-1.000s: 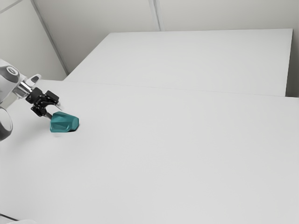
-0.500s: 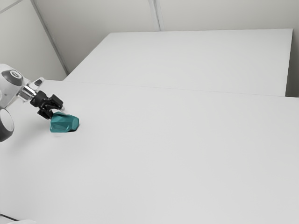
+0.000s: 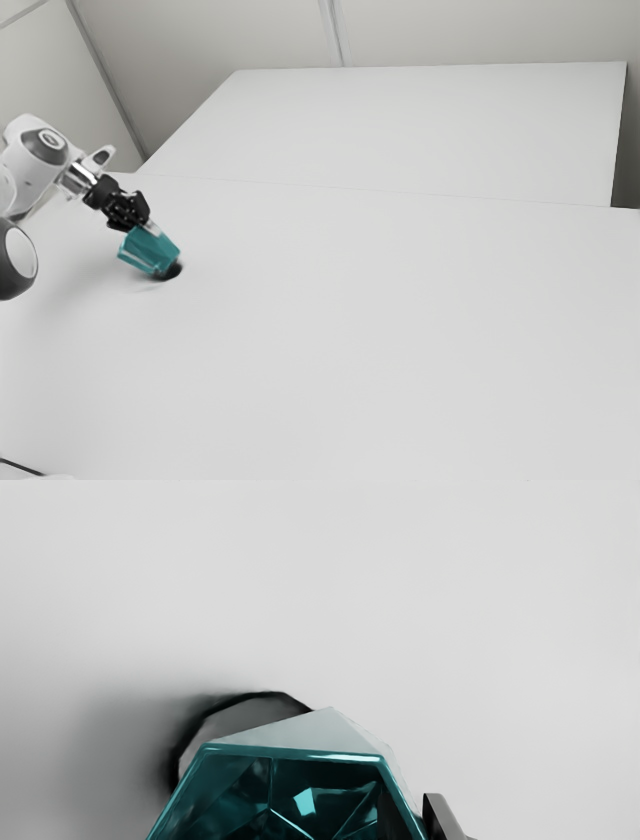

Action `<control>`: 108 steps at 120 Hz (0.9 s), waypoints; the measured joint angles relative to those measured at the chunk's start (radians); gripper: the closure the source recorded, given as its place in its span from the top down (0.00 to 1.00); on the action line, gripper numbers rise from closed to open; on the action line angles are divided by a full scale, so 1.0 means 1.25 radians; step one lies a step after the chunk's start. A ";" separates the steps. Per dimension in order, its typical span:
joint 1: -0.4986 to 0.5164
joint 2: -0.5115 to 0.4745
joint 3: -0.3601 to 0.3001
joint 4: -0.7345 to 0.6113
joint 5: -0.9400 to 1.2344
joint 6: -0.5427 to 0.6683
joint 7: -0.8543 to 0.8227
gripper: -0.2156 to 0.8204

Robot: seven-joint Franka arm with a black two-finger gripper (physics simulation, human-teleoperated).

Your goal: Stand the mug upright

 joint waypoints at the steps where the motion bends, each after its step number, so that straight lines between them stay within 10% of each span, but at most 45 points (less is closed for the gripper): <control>1: -0.002 -0.002 0.000 0.000 0.001 0.000 -0.001 0.08; 60: -0.273 -0.369 -0.001 -0.396 0.390 0.252 -0.197 0.07; 108: -0.311 -0.510 -0.076 -0.629 0.458 0.401 -0.461 0.07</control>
